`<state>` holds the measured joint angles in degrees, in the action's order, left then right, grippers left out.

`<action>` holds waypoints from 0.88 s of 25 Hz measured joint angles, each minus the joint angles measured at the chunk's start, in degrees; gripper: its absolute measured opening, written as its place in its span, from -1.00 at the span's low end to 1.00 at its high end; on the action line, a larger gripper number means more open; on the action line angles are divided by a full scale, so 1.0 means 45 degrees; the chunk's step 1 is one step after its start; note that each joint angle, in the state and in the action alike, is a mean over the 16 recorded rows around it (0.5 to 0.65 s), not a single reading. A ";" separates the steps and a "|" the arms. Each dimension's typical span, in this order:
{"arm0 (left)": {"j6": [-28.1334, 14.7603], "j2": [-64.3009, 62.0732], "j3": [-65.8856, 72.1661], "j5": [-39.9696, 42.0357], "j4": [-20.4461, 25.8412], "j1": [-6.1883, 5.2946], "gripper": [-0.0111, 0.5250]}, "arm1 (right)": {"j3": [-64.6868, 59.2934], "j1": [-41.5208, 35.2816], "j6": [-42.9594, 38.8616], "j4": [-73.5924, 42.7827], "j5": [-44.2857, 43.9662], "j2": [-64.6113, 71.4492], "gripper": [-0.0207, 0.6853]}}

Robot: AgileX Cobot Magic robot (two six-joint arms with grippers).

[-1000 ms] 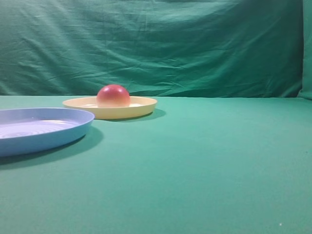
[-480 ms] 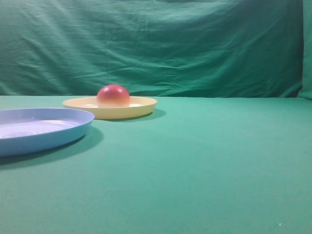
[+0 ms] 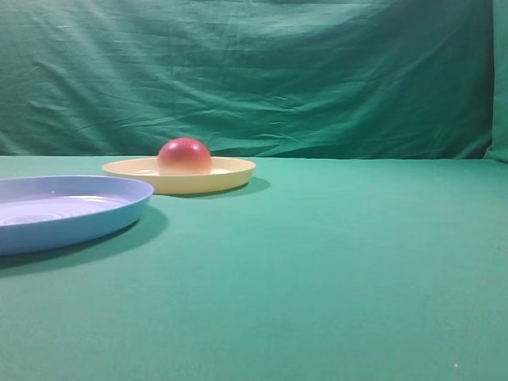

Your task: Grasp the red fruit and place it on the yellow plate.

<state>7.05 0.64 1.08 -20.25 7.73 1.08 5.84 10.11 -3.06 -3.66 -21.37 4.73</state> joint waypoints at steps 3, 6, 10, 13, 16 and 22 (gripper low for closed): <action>0.0000 0.0000 0.0000 0.0000 0.0000 0.0000 -0.37 | -0.0682 -0.0636 -0.0003 0.0000 0.0153 -0.0566 -0.94; 0.0000 0.0000 0.0000 0.0000 0.0000 0.0000 -0.37 | -0.1156 -0.1021 -0.0005 0.0000 0.0179 -0.0929 -0.94; 0.0000 0.0000 0.0000 0.0000 0.0000 0.0000 -0.37 | -0.1511 -0.1263 -0.0006 0.0000 0.0153 -0.1157 -0.94; 0.0000 0.0000 0.0000 0.0000 0.0000 0.0000 -0.37 | -0.1625 -0.1323 -0.0006 0.0000 0.0107 -0.1195 -0.94; 0.0000 0.0000 0.0000 0.0000 0.0000 0.0000 -0.37 | -0.1646 -0.1335 -0.0006 0.0000 0.0059 -0.1208 -0.94; 0.0000 0.0000 0.0000 0.0000 0.0000 0.0000 -0.37 | -0.1647 -0.1336 -0.0006 0.0000 -0.0015 -0.1211 -0.94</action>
<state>7.05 0.64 1.08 -20.25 7.73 1.08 -1.58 4.10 -3.08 -3.66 -21.44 -0.72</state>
